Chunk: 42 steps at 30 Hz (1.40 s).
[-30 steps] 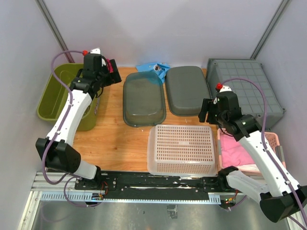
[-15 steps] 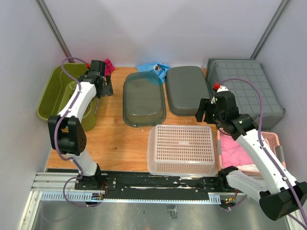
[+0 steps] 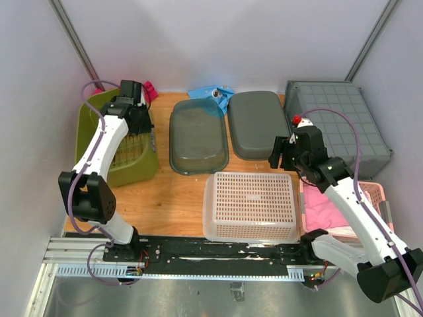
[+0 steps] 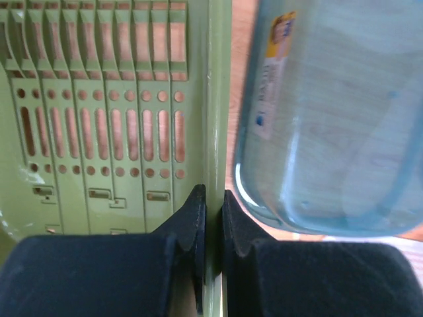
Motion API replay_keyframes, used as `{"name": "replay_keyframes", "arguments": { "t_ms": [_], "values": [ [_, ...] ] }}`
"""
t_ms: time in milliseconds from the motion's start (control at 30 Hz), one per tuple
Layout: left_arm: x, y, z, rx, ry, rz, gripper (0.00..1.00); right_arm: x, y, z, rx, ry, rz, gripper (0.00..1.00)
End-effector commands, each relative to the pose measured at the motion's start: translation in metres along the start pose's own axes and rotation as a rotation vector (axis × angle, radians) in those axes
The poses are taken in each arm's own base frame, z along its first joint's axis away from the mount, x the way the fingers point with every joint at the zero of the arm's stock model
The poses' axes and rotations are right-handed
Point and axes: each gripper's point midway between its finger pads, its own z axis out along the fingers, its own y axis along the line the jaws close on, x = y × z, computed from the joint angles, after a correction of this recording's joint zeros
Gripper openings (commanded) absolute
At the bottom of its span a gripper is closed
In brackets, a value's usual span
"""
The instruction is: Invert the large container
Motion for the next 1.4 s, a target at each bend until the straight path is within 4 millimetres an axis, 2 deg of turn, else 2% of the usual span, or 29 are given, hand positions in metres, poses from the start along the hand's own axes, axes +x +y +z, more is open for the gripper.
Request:
{"name": "replay_keyframes", "arguments": {
  "t_ms": [0,67,200,367,500,767,967,1000,1067,1133,1267,1367],
  "values": [
    [-0.068,-0.033,-0.082,0.219,-0.219,-0.078,0.0,-0.006,0.004,0.002,-0.01,-0.018,-0.023,0.68],
    [-0.079,-0.039,-0.106,0.3,-0.245,-0.111,0.0,-0.007,0.004,0.001,-0.01,-0.021,-0.029,0.68],
    [-0.086,-0.046,-0.141,0.49,-0.254,-0.189,0.0,-0.005,0.003,0.001,-0.009,-0.018,-0.032,0.68],
    [-0.079,-0.053,-0.177,0.734,-0.265,-0.294,0.0,-0.003,0.004,0.004,-0.016,-0.007,-0.037,0.68],
    [-0.067,-0.052,-0.196,0.92,-0.239,-0.398,0.0,-0.005,0.006,0.003,-0.023,-0.009,-0.047,0.68],
    [-0.041,-0.028,-0.172,1.027,-0.165,-0.572,0.0,-0.003,0.006,0.004,-0.03,-0.002,-0.056,0.68],
    [-0.019,-0.008,-0.145,0.931,-0.141,-0.59,0.01,0.0,0.006,0.004,-0.032,0.002,-0.055,0.68],
    [-0.016,-0.003,-0.14,0.899,-0.14,-0.591,0.04,0.0,0.006,0.004,-0.033,0.003,-0.054,0.68],
    [-0.012,0.01,-0.129,0.805,-0.15,-0.586,0.24,0.001,0.007,0.004,-0.038,0.007,-0.052,0.68],
    [-0.009,0.019,-0.124,0.723,-0.16,-0.565,0.36,0.001,0.008,0.004,-0.041,0.008,-0.051,0.68],
    [-0.01,0.041,-0.124,0.544,-0.209,-0.517,0.72,0.001,0.011,0.004,-0.06,0.009,-0.049,0.68],
    [-0.013,0.057,-0.131,0.431,-0.25,-0.479,0.83,0.001,0.014,0.005,-0.076,0.012,-0.045,0.68]
  ]
}}
